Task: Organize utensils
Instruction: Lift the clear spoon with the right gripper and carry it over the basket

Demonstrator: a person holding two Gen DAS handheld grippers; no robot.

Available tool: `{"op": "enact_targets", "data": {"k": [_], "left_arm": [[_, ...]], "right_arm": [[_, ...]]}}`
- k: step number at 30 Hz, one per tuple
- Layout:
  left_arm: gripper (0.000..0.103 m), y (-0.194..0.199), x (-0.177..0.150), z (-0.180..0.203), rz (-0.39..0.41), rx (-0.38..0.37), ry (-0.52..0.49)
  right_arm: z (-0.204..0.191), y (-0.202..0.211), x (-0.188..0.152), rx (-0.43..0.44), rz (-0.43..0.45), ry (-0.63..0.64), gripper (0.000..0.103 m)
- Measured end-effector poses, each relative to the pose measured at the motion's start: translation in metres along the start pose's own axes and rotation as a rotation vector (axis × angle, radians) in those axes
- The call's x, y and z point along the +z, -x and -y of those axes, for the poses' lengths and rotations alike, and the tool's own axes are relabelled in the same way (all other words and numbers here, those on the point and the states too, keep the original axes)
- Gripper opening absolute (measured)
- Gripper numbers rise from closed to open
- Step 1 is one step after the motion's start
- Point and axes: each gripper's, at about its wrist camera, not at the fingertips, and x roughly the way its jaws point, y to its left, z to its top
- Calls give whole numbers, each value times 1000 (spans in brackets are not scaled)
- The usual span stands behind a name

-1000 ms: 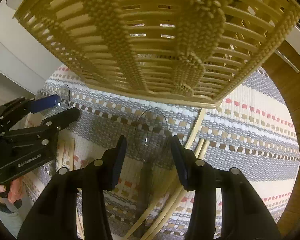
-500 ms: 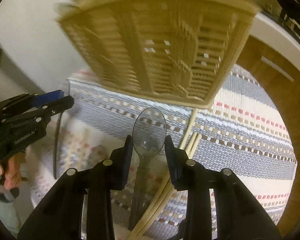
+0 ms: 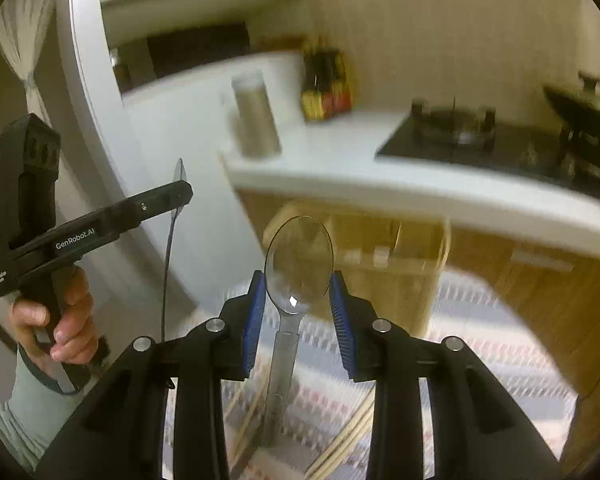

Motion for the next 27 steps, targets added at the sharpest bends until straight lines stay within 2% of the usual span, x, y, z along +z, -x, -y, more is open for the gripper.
{"op": "enact_targets", "data": {"k": [3,7,13,18,27], "left_arm": [[31,-9,28,12,82,25,-23],[31,-22,45,18,136,53,-34],[31,-55,56,20,235,129,-96],[31,-87,51,12,259,182,-111],[31,-120,30,3,255,206,-122]], "right_arm": [[6,4,25,-51,93,11,29],[25,5,59,-131,187,7,29],[43,-4,93,-350,346,46,29],[66,-38,99,-446,374,52,30],[90,-78,80,-421,327,48,30]]}}
